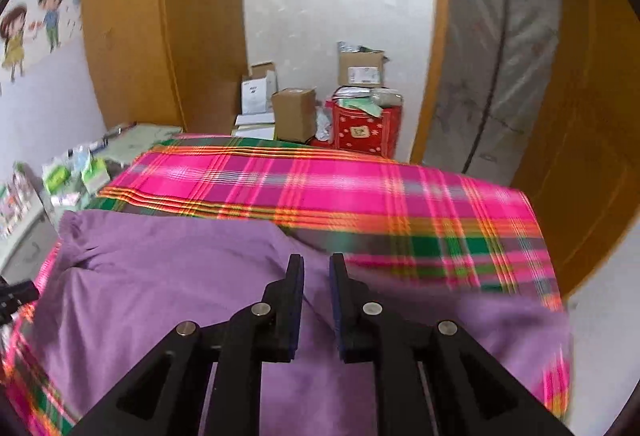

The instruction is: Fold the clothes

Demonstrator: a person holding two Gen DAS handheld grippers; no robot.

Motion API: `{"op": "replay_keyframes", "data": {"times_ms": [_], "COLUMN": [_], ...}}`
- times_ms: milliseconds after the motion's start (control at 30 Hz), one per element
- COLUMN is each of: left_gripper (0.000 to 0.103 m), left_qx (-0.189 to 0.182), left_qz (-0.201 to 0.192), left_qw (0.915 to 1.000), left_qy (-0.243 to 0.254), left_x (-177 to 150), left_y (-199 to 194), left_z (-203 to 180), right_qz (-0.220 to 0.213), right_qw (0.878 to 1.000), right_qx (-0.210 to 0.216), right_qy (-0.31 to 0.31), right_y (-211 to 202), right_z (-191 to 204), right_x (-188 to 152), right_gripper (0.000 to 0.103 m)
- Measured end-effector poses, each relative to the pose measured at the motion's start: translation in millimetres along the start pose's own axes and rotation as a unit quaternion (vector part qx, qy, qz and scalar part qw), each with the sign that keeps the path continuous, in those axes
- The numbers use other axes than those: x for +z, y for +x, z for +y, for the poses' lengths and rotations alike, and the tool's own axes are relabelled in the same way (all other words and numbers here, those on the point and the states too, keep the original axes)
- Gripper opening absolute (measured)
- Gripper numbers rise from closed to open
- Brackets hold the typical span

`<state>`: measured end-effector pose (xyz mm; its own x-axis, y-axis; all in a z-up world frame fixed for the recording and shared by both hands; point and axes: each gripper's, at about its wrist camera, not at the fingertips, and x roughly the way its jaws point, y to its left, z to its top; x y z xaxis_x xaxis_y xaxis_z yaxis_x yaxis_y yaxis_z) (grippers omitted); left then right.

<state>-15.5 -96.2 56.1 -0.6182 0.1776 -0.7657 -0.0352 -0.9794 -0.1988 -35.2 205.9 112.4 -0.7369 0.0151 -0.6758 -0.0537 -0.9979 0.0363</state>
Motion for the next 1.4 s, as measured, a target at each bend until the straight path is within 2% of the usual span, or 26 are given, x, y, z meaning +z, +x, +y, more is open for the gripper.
{"op": "replay_keyframes", "data": {"times_ms": [233,400,500,533,667,733,867,1133,1267,1333,1367,1400], "left_gripper": [0.031,0.031,0.031,0.031,0.032,0.032,0.042,0.043,0.041,0.031,0.019,0.016], "left_qx": [0.001,-0.017,-0.028,-0.033,-0.064,-0.084,-0.12,-0.118,-0.108,-0.098,-0.089,-0.084], "left_qz": [0.023,0.024,0.028,0.031,0.05,0.057,0.046,0.034,0.024,0.021,0.02,0.019], "left_qw": [0.9976,0.9931,0.9894,0.9879,0.981,0.9749,0.959,0.943,0.94,0.9407,0.9427,0.9429], "left_qy": [-0.065,-0.114,-0.14,-0.148,-0.176,-0.198,-0.252,-0.309,-0.323,-0.324,-0.321,-0.322], "left_x": [-42.3,-63.8,-70.2,-71.0,-76.0,-80.1,-82.7,-78.7,-77.8,-78.0,-77.7,-77.6], "left_y": [-9.3,-14.8,-15.8,-15.2,-10.5,-7.0,-4.8,1.4,2.7,2.3,2.9,3.6], "left_z": [20.0,28.3,31.7,33.1,35.0,36.7,46.3,49.2,48.6,48.7,48.0,48.2], "right_qz": [-0.005,-0.001,0.014,0.019,0.016,0.019,0.028,0.025,0.021,0.018,0.017,0.015], "right_qw": [0.998,0.987,0.976,0.974,0.974,0.973,0.971,0.971,0.971,0.972,0.973,0.973], "right_qx": [-0.01,0.029,0.068,0.077,0.084,0.093,0.09,0.079,0.079,0.077,0.076,0.076], "right_qy": [0.068,0.159,0.205,0.212,0.211,0.209,0.218,0.224,0.223,0.22,0.218,0.218], "right_y": [-43.2,-52.4,-44.7,-42.1,-34.3,-28.4,-17.1,-18.3,-20.0,-23.3,-25.0,-27.8], "right_z": [-44.4,-73.7,-84.4,-86.0,-82.5,-80.3,-81.6,-81.8,-81.5,-80.0,-79.2,-78.4], "right_x": [-67.1,-105.9,-117.0,-118.4,-117.5,-115.3,-113.6,-120.4,-121.8,-122.3,-122.5,-122.9], "right_gripper": [0.024,0.029,0.038,0.038,0.039,0.039,0.039,0.023,0.016,0.013,0.013,0.012]}}
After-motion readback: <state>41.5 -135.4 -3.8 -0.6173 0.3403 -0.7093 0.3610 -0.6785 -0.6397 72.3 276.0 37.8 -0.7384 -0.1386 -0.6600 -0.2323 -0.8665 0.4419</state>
